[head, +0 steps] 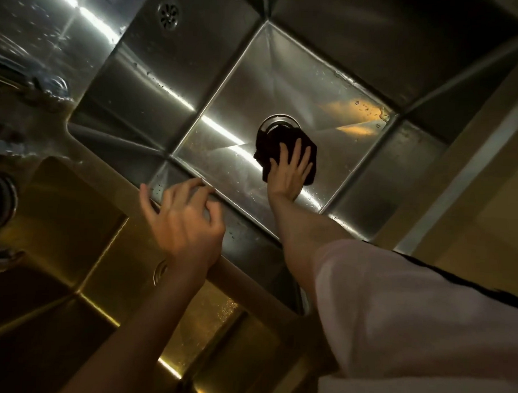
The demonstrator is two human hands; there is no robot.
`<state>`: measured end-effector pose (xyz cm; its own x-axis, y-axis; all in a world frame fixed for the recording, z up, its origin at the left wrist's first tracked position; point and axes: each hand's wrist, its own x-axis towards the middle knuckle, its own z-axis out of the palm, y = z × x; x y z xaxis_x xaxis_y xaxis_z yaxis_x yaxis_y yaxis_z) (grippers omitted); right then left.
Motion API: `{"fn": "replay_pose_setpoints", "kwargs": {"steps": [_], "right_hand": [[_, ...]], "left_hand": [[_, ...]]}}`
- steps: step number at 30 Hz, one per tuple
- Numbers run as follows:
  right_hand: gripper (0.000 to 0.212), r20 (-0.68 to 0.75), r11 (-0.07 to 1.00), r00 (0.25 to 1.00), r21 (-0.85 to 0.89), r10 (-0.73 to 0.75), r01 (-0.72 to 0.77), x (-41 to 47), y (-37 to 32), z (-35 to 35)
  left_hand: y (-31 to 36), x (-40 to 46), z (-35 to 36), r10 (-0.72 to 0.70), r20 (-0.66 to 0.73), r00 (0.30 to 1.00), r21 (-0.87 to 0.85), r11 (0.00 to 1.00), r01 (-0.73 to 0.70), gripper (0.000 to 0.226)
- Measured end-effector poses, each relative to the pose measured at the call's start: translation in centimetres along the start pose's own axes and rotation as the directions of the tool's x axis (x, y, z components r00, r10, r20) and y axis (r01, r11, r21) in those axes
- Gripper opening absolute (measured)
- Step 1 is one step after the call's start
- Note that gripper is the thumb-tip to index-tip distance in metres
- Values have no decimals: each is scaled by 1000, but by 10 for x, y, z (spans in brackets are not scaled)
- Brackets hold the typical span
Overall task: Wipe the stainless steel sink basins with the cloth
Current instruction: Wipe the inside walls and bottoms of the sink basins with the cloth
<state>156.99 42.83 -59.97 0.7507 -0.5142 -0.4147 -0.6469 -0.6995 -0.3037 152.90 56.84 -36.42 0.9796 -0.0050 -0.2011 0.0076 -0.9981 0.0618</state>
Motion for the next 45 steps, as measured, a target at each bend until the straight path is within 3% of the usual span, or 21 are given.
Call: {"fn": "replay_pose_setpoints", "kwargs": {"steps": [3,6,9,20,24,32,38,45], "right_hand": [[51,-58,975,975,80,214,-209,7,5,-8],[51,-96,872,882,233,460,-430,9,13,-15],[52,-91,792,820,337,566,-509,0,21,-16],[48,-148,787,823,426,548,-447,62,33,-47],[44,-148,762,805,458,574,-459,40,25,-29],[60,-160,800,837,431,524,-418,72,38,-42],[53,-225,805,826,457,516,-379,133,50,-72],[42,-235,844,858,418,457,-336,104,54,-51]], "left_hand": [[1,0,-1,-2,-5,1000,-3,1000,2,38],[2,-1,-2,23,-18,1000,-16,1000,-23,36],[2,-2,-2,44,-29,999,-31,999,-45,34],[-3,-1,4,71,-90,993,-33,997,-74,29],[-1,-1,3,70,-98,993,-40,996,-74,30],[-2,-2,2,81,-74,994,-3,997,-82,29],[-1,-1,3,77,-100,992,-22,997,-80,29],[2,0,-1,56,-65,996,-10,998,-57,31]]}}
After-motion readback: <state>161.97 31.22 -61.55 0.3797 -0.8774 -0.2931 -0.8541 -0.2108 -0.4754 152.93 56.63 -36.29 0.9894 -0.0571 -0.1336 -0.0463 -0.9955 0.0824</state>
